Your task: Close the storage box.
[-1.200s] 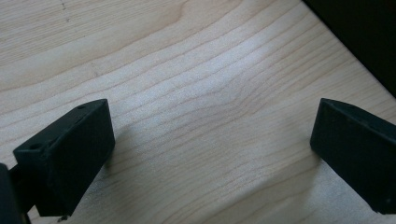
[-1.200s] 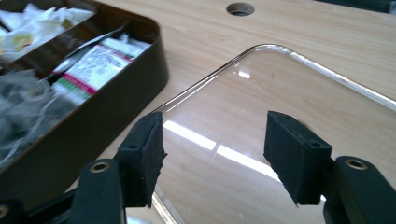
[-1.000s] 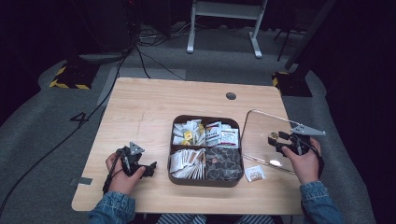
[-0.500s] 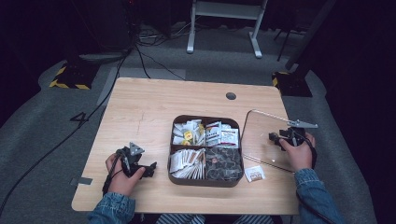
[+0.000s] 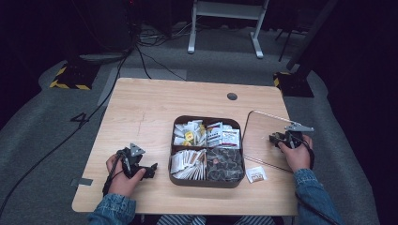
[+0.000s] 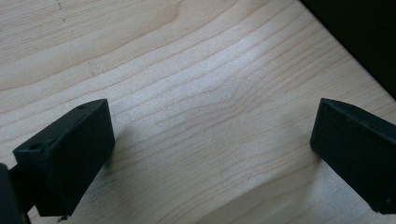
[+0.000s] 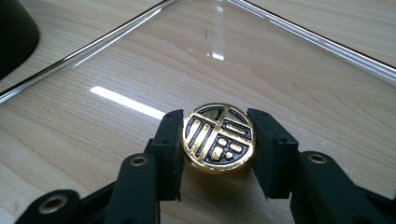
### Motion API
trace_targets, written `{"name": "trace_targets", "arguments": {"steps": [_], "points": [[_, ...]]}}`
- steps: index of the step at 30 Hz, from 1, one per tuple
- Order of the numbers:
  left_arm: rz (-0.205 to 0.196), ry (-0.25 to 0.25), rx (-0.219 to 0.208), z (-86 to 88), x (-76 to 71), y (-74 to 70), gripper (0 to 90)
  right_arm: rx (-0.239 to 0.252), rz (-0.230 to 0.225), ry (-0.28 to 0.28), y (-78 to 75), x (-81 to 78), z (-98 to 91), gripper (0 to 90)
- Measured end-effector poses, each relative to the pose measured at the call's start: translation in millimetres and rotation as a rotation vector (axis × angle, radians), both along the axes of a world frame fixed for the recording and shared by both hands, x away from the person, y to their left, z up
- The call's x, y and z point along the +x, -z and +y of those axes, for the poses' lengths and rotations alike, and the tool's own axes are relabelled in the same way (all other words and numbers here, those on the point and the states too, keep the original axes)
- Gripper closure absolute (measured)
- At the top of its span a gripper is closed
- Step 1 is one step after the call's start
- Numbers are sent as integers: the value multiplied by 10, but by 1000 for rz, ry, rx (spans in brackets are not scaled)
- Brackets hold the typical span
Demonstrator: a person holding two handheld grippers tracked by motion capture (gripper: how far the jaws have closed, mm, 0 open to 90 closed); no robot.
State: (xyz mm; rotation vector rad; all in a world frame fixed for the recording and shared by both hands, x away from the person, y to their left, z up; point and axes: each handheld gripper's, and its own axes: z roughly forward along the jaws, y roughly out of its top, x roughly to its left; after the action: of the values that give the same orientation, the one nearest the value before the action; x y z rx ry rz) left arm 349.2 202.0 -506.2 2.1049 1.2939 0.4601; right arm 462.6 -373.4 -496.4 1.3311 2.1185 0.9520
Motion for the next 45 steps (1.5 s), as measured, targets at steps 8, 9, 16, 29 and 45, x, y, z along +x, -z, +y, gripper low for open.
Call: {"name": "trace_targets", "arguments": {"steps": [8,9,16,29,45], "points": [[2,4,1,0,-6,-1,2,17,-18,8,22,-15,-8,589],[2,4,0,0,-6,-1,1,22,-19,8,25,-15,-13,589],[1,4,1,0,-5,-1,1,32,-18,6,27,-9,-22,589],[2,4,1,0,-6,-1,2,90,38,5,-131,53,-62,591],[1,6,1,2,-14,0,1,113,-21,-13,-737,-68,-65,592]]}}
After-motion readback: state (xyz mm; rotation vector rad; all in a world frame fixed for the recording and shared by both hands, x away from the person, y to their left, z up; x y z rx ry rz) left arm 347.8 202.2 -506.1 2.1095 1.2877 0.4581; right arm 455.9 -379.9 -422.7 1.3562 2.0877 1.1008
